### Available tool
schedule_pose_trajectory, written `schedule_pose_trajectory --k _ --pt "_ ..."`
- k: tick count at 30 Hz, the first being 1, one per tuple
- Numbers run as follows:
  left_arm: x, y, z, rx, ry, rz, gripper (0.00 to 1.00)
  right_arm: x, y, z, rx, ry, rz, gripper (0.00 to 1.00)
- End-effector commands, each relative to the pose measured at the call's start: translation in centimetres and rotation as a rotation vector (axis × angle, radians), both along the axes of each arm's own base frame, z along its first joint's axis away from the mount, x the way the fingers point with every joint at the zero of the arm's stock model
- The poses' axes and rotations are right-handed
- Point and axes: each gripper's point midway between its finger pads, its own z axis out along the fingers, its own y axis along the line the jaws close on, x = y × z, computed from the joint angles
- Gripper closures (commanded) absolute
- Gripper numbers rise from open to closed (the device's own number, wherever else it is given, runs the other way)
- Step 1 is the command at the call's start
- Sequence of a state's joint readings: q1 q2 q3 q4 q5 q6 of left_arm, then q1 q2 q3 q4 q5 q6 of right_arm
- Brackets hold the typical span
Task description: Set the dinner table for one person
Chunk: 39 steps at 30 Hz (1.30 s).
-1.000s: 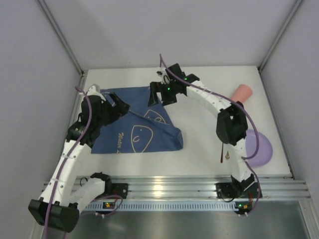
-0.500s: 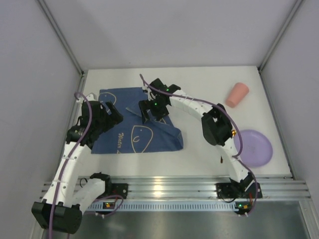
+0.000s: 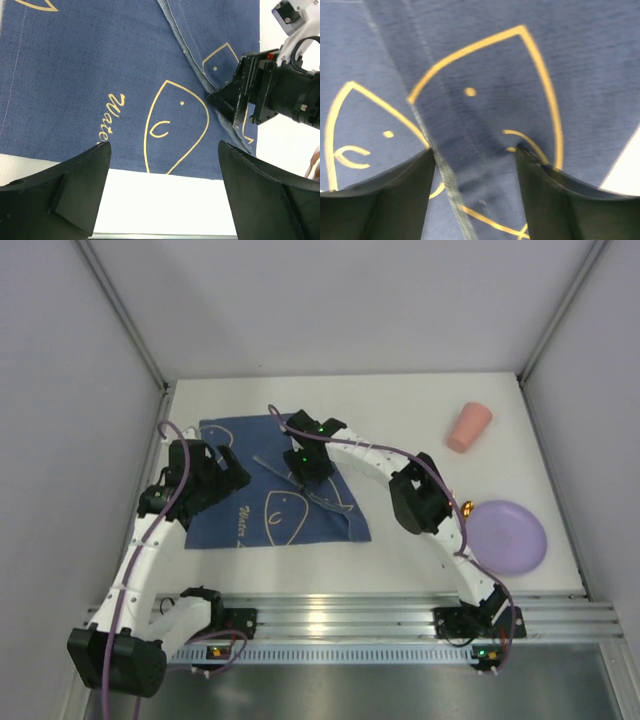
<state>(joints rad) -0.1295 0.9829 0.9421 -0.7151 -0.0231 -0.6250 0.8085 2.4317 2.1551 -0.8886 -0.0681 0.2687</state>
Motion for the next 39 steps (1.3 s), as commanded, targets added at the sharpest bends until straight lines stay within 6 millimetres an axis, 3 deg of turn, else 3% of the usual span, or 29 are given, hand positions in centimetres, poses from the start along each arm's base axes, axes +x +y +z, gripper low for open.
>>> schedule_pose_trajectory --k 1,3,4,6,7,10,16,17,19,22,25,28,34,36,39 --pt "-0.1 -0.6 0.2 -0.022 -0.006 -0.037 0.07 1.5 -2.2 -1.0 -0.127 -0.070 -0.041 0.48" --pt "-0.2 -0.6 0.1 -0.021 -0.002 -0.041 0.07 1.8 -2.4 -0.6 -0.132 -0.089 -0.048 0.61" --pt "-0.2 -0.6 0.1 -0.021 0.000 -0.041 0.07 1.9 -2.5 -0.5 -0.132 -0.094 -0.047 0.75" --pt "-0.1 -0.7 0.1 -0.025 -0.004 -0.042 0.07 1.9 -2.6 -0.1 -0.137 -0.106 -0.053 0.87" --pt "0.0 -0.8 0.1 -0.029 -0.007 -0.045 0.07 2.0 -2.7 0.1 -0.136 -0.112 -0.054 0.99" --pt "0.2 -0.9 0.2 -0.034 -0.008 -0.047 0.08 2.0 -3.1 1.5 -0.132 -0.137 -0.060 1.00" --pt "0.0 -0.7 -0.9 -0.016 0.019 -0.051 0.08 2.6 -4.1 7.6 -0.072 -0.213 -0.107 1.00" --pt "0.0 -0.4 -1.5 0.000 0.039 -0.045 0.08 2.9 -4.8 9.4 -0.047 -0.227 -0.130 1.00" --pt "-0.4 0.6 -3.4 0.044 0.093 -0.010 0.08 3.3 -5.8 11.0 -0.011 -0.228 -0.167 1.00" --pt "-1.3 0.8 -7.5 0.063 0.242 0.002 0.12 4.0 -8.7 13.9 0.052 -0.216 -0.231 1.00" --pt "-1.5 0.5 -9.3 0.061 0.302 -0.013 0.14 4.5 -10.9 14.4 0.051 -0.210 -0.271 1.00" --pt "-1.1 1.0 -11.4 0.094 0.354 -0.001 0.15 5.7 -15.1 12.7 0.026 -0.186 -0.351 1.00" --pt "-1.0 1.2 -15.4 0.121 0.531 0.016 0.16 4.6 -22.1 4.8 -0.106 0.000 -0.480 1.00" --pt "-0.8 1.3 -15.9 0.126 0.560 0.020 0.17 3.8 -23.5 2.2 -0.158 0.075 -0.506 1.00" --pt "-0.6 1.2 -16.6 0.128 0.585 0.018 0.17 2.0 -25.9 -0.8 -0.247 0.197 -0.555 0.86"
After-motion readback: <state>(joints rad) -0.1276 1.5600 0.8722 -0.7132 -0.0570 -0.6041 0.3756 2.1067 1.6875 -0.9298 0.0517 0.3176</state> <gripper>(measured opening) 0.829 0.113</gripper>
